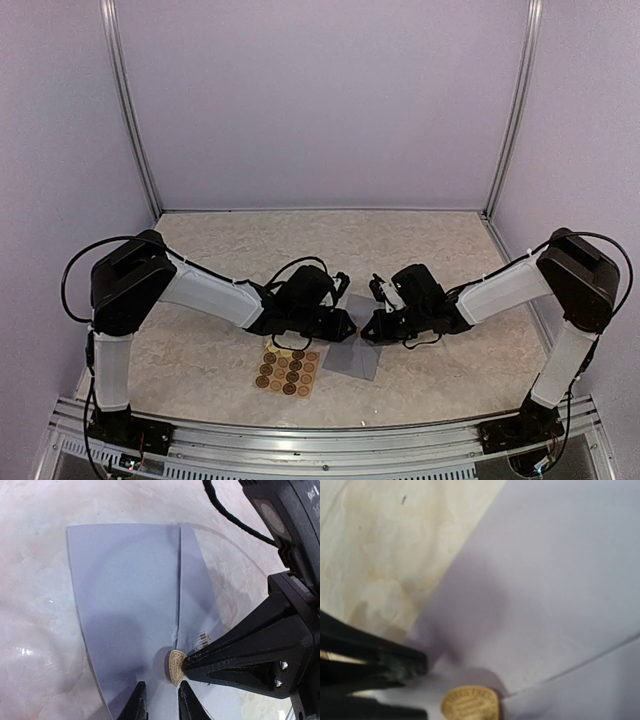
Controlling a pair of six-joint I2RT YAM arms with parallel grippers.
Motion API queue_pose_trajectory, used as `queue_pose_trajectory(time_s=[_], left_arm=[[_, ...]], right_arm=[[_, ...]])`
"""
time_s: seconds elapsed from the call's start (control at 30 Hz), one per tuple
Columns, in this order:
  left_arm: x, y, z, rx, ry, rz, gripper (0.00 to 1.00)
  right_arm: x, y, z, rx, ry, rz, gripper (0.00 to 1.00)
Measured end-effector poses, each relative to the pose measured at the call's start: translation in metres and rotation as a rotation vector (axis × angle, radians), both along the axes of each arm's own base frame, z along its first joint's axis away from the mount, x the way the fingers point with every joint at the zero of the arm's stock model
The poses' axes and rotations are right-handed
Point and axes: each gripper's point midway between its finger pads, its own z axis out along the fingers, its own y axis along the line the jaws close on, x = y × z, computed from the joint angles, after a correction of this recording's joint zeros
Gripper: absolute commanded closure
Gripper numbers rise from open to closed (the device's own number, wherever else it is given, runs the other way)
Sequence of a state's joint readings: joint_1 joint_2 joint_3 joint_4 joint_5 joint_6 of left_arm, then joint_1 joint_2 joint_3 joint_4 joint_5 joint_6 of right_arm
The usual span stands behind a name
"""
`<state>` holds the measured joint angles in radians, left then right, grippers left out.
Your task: Place the letter into the envelope and seal it
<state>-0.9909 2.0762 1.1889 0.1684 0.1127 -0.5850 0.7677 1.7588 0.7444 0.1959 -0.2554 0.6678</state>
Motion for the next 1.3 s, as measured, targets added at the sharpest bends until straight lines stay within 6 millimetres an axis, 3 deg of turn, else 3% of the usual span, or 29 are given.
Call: queue_pose_trajectory(time_s=[0.13, 0.4, 0.6, 0.93, 1.3], left_arm=[[0.002, 0.002, 0.006, -0.016, -0.010, 0.021, 0.87], [-0.002, -0.015, 0.020, -0.113, 0.002, -0.012, 0.98], [-0.006, -0.023, 0.010, -0.130, 0.035, -0.034, 0.98], [0.003, -0.018, -0.009, -0.097, 0.045, -0.007, 0.99], [0.012, -0.019, -0.011, -0.079, 0.001, 0.018, 0.98]], right_arm=[[0.000, 0.000, 0.000, 0.000, 0.000, 0.001, 1.00], [0.000, 0.000, 0.000, 0.001, 0.000, 0.001, 1.00], [0.000, 0.001, 0.000, 0.003, -0.001, 0.001, 1.00], [0.003, -0.001, 0.000, 0.002, -0.004, -0.013, 1.00], [0.003, -0.001, 0.000, 0.002, -0.005, -0.012, 1.00]])
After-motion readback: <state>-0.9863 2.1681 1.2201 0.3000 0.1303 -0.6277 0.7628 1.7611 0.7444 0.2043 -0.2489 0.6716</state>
